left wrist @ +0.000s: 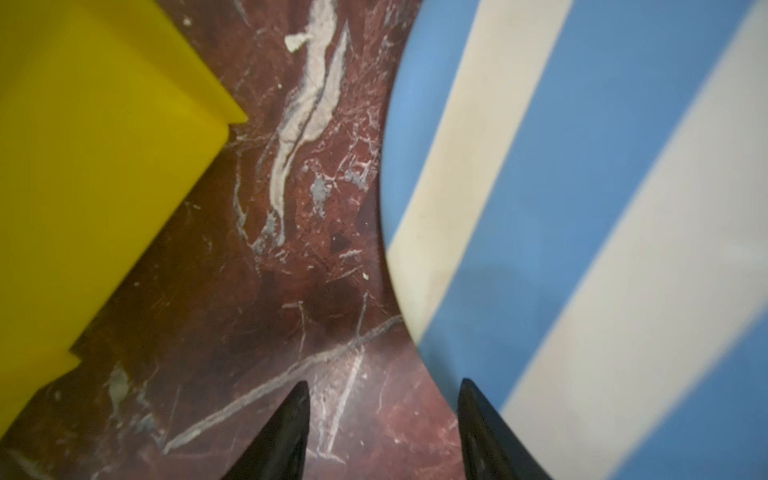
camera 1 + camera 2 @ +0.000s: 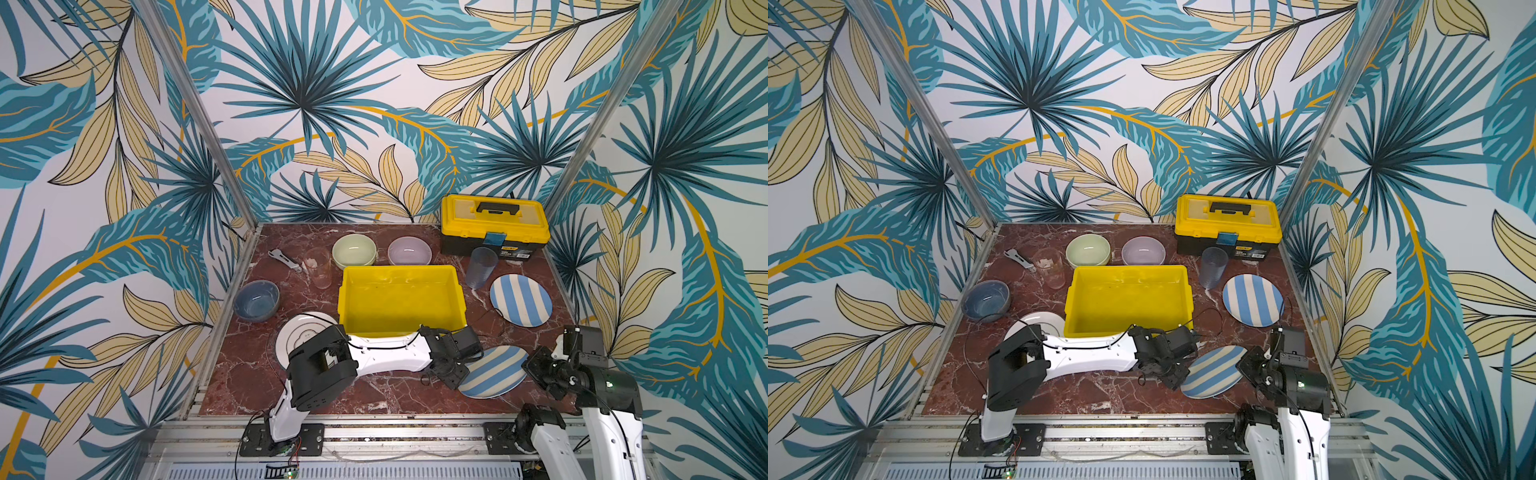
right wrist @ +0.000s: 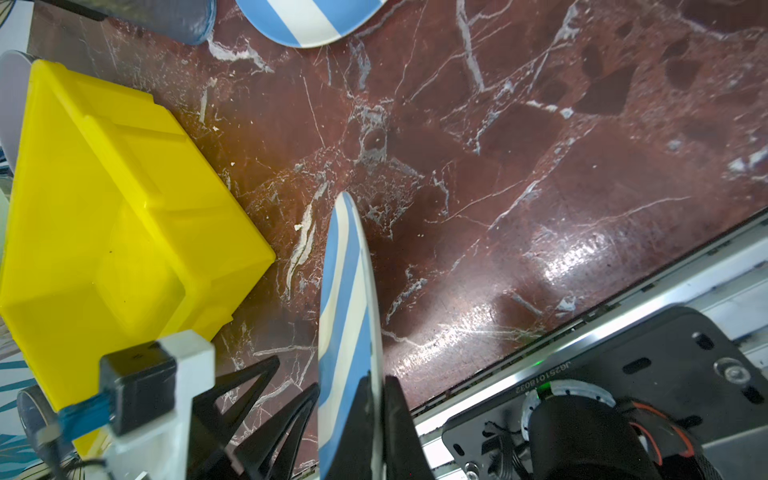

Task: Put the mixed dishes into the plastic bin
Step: 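Tilt the plate edge up with right gripper while left gripper withdraws, then lift the striped plate over the bin with right gripper while left gripper holds the rim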

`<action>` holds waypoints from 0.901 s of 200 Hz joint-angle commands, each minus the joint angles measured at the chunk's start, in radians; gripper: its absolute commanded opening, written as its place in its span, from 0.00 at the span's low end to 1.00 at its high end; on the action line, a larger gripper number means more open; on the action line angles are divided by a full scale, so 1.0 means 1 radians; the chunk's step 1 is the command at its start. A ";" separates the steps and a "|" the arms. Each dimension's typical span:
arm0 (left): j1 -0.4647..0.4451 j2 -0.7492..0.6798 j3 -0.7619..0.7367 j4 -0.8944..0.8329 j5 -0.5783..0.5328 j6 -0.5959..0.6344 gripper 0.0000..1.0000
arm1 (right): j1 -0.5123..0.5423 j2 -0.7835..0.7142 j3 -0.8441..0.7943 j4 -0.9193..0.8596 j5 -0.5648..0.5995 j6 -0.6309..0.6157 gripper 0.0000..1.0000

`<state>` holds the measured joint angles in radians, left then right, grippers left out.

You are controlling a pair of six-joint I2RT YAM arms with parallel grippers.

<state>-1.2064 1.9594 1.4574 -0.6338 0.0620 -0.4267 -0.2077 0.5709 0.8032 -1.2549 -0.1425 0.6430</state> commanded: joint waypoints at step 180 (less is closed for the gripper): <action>0.488 -0.531 -0.183 -0.122 0.078 -0.001 0.73 | 0.001 0.273 0.390 0.328 -0.173 -0.078 0.00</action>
<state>-0.7628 1.4868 1.2968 -0.7265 0.1589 -0.4328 -0.2081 0.8013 1.1767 -1.0718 -0.2321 0.5659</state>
